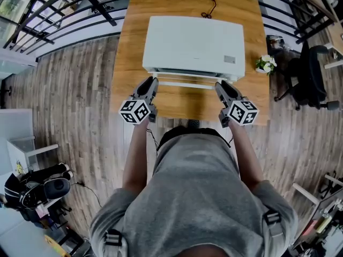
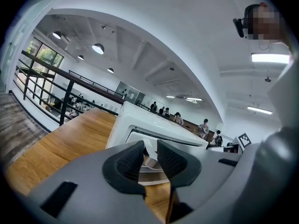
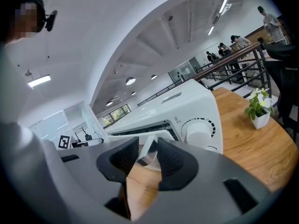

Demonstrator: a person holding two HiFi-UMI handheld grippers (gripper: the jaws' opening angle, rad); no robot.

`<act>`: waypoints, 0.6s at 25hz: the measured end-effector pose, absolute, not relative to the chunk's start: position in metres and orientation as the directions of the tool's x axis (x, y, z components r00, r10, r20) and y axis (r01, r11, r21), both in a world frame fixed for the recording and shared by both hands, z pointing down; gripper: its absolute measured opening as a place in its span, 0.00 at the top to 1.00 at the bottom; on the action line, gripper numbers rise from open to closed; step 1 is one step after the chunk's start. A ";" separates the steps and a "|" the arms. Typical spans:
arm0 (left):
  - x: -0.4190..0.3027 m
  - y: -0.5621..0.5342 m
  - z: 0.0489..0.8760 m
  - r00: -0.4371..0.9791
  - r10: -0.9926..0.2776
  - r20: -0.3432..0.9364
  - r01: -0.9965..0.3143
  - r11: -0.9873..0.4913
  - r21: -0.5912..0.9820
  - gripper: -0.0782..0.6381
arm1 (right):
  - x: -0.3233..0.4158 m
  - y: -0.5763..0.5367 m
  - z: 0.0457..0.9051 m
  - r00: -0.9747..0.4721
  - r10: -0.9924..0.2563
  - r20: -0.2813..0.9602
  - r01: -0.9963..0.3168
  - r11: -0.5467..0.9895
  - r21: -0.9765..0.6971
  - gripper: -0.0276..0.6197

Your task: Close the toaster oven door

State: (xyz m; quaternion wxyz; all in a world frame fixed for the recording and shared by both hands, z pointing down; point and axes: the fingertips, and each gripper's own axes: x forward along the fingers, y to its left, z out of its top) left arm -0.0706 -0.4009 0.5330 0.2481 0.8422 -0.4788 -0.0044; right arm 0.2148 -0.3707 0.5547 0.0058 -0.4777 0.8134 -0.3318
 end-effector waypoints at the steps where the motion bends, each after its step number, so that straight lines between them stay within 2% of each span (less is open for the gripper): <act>1: -0.071 -0.402 0.533 0.540 -0.810 0.228 -0.804 -0.417 0.423 0.75 | 0.215 -0.372 0.554 -0.545 -0.780 0.307 -0.772 0.325 -0.546 0.75; 15: -0.071 -0.414 0.530 0.520 -0.832 0.195 -0.801 -0.396 0.449 0.75 | 0.216 -0.385 0.552 -0.560 -0.775 0.293 -0.762 0.343 -0.549 0.75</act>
